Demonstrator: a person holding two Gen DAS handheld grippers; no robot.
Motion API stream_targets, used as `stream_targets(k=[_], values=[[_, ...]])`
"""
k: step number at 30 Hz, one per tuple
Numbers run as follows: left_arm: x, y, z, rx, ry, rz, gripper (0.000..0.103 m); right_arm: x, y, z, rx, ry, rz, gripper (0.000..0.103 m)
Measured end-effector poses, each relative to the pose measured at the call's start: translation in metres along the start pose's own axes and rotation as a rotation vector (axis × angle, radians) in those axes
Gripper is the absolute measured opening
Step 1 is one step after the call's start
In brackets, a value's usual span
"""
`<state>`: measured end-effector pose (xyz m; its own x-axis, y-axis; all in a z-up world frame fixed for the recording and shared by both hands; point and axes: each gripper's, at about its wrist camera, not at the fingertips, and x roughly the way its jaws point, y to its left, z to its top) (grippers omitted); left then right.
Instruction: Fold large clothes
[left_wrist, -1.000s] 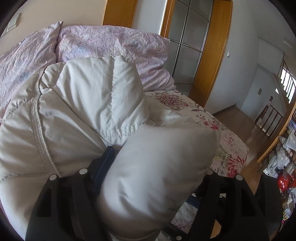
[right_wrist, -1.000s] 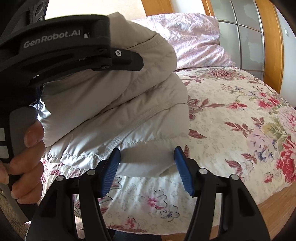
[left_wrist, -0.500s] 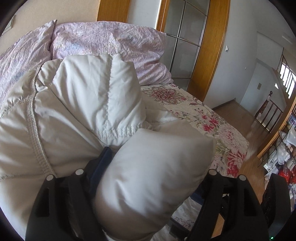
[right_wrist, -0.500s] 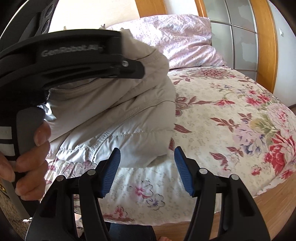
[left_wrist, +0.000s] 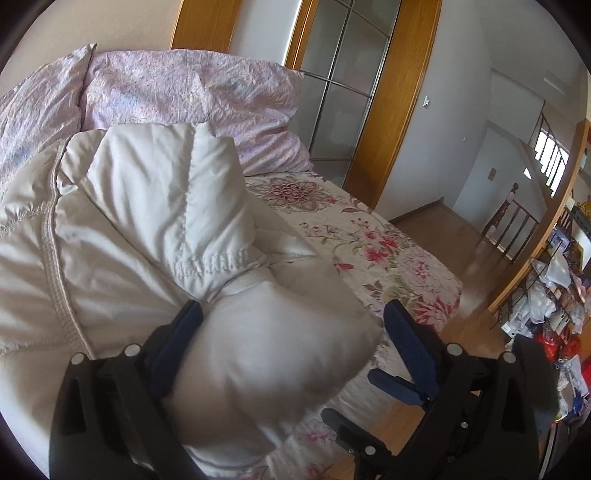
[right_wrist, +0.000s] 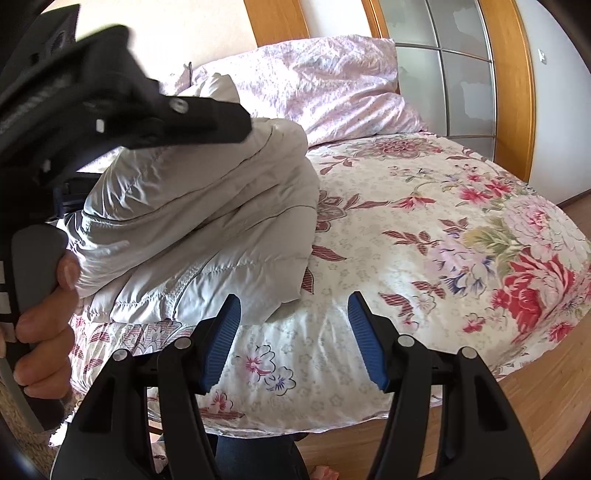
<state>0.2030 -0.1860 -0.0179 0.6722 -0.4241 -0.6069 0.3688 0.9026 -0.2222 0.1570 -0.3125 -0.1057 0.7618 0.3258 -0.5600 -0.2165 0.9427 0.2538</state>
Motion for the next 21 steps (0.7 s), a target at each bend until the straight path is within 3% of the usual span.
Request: stream_targets(k=[3,9,16,21], values=[[-0.016,0.000,0.002,-0.003,-0.007,-0.009,0.100,-0.004,-0.001,0.001,-0.003,-0.006,-0.003,0.062],[-0.053,0.005,0.002,-0.003,-0.065,0.046,0.101,-0.013,0.011,0.001,-0.031,-0.019,0.010,0.062],[-0.079,0.026,0.000,-0.009,-0.113,0.199,0.101,-0.033,0.043,0.007,-0.117,-0.058,0.109,0.062],[-0.098,0.059,0.000,-0.052,-0.148,0.301,0.101,-0.047,0.077,0.030,-0.215,-0.121,0.171,0.063]])
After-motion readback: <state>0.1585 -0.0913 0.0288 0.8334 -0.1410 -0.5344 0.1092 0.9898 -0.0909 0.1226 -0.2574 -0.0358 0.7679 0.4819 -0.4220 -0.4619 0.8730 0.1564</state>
